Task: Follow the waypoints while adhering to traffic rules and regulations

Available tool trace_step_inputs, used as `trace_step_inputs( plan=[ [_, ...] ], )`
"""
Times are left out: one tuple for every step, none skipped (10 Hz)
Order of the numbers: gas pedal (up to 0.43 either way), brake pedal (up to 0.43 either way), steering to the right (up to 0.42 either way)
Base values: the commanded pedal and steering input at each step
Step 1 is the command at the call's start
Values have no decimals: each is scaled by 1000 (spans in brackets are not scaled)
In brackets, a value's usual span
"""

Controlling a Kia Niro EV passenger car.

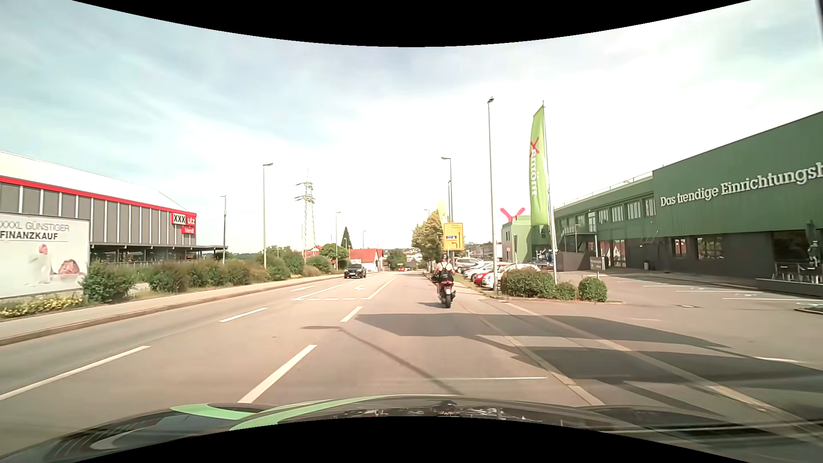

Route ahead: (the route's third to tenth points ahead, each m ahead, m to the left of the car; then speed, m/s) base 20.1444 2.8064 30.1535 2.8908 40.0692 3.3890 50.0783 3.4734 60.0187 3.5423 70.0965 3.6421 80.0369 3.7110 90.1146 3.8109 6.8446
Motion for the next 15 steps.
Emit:
trace_step_inputs(
  plan=[
    [28, 0, -4],
    [28, 0, -5],
    [28, 0, -5],
    [39, 0, -6],
    [39, 0, -5],
    [39, 0, -6],
    [39, 0, -6],
    [47, 0, -7],
    [47, 0, -8],
    [47, 0, -8],
    [47, 0, -8],
    [47, 0, -8],
    [47, 0, -8],
    [59, 0, -8],
    [59, 0, -8]
  ],
)
